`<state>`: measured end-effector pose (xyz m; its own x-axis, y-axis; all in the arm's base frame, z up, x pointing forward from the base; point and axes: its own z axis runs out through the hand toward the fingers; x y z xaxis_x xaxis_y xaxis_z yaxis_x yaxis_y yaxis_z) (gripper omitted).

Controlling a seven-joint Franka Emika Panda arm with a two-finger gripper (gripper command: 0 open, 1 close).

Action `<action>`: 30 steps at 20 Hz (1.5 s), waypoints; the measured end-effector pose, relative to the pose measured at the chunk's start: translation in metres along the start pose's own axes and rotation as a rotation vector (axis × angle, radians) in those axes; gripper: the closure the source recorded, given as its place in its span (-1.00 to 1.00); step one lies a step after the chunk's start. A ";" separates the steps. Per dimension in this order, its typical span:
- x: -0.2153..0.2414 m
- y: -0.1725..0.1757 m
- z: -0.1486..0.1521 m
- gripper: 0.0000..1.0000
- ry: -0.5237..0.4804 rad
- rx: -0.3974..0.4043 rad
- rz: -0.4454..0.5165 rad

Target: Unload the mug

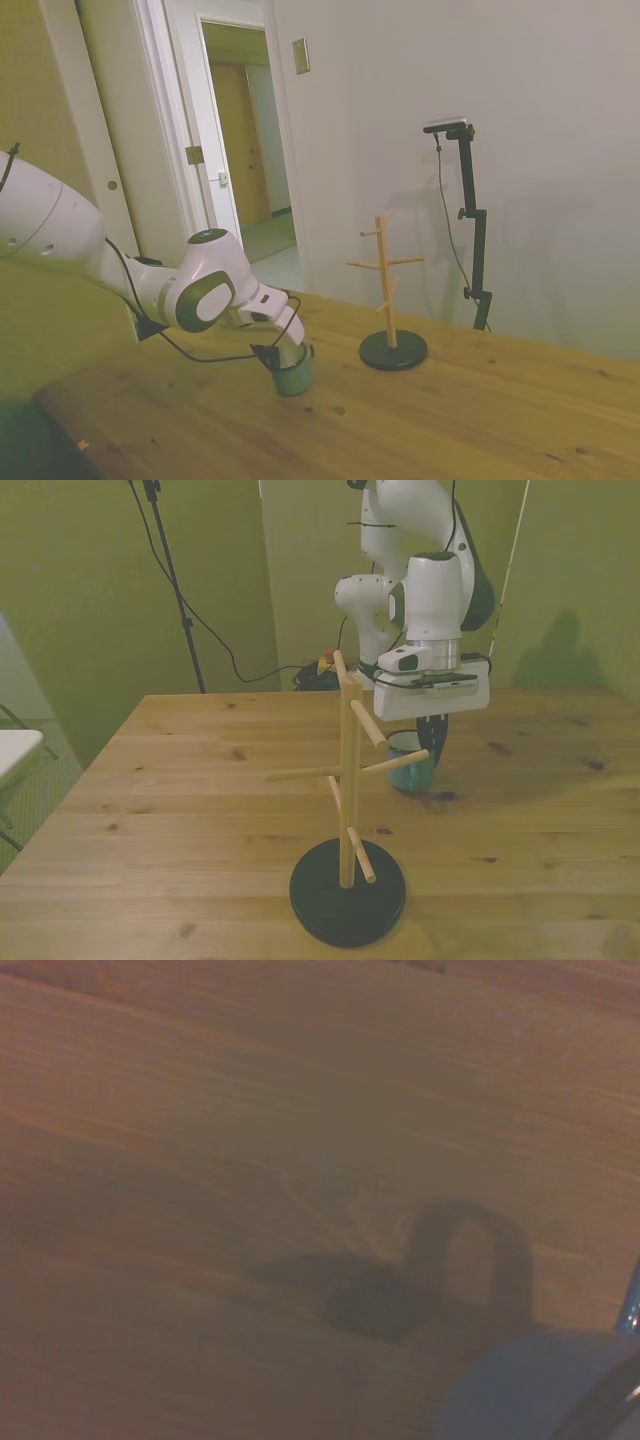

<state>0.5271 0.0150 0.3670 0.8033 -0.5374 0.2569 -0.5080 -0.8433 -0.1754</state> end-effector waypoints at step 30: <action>0.016 -0.010 -0.008 -1.00 -0.034 -0.020 0.005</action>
<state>0.5430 0.0148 0.3804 0.8103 -0.5416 0.2239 -0.5183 -0.8406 -0.1574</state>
